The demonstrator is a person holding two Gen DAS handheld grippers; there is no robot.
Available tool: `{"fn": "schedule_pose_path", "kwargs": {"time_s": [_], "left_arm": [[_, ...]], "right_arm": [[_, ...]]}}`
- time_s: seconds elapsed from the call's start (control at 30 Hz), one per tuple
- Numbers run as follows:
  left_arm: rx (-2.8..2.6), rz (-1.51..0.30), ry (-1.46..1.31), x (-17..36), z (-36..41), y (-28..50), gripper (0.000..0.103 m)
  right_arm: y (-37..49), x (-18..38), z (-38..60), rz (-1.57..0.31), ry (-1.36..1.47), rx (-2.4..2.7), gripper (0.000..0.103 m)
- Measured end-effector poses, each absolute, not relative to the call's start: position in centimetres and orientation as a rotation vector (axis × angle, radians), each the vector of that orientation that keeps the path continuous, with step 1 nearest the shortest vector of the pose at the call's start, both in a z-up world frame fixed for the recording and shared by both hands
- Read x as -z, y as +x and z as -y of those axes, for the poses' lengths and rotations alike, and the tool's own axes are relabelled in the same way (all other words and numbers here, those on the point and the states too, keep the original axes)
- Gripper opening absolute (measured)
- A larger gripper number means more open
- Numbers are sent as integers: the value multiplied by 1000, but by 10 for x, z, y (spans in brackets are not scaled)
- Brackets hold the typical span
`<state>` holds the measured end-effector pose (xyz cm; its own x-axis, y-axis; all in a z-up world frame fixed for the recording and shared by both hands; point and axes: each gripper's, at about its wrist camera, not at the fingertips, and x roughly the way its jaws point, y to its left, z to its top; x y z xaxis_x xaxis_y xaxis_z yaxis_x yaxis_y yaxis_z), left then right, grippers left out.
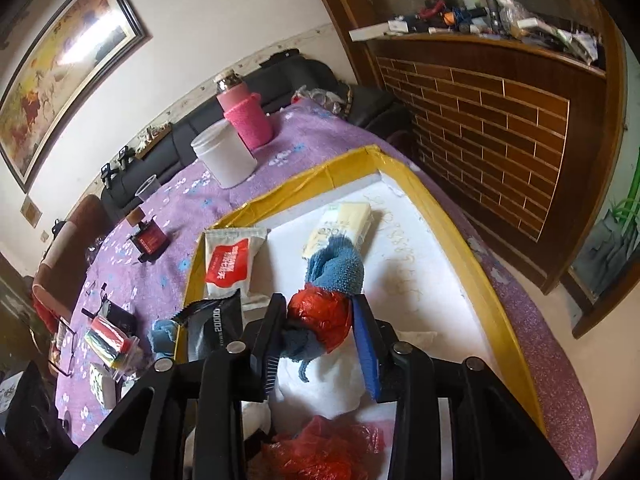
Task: Organize soft objects
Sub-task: 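Carry white cloth with left gripper while right gripper carries blue towel to tray, then release white cloth and blue towel into the tray, opening both grippers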
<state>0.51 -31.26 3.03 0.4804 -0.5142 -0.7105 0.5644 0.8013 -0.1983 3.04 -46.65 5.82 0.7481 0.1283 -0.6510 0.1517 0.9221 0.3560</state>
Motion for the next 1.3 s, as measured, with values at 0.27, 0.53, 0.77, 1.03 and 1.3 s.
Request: {"fn": "schedule_pose_path", "kwargs": {"time_s": [0.27,0.53,0.77,1.03,1.3], "left_arm": [[654,-733,116,-40,314,-12,64],[655,-670,127,-47,312,-21,75],[636,-618,106,-54,307,-24,81],[616,-544,100,-63,302,-33,87],[612,-555,79,-63,299,-30,87]], "right_arm": [[9,-75,468,-667,407,38,59],[-19,-91,464,-607,389,70,71],[-40,-102,463,-567,386,86,76],[-56,-107,464,-543,402,91,81],[-70,-108,466,-529,421,87,83]]}}
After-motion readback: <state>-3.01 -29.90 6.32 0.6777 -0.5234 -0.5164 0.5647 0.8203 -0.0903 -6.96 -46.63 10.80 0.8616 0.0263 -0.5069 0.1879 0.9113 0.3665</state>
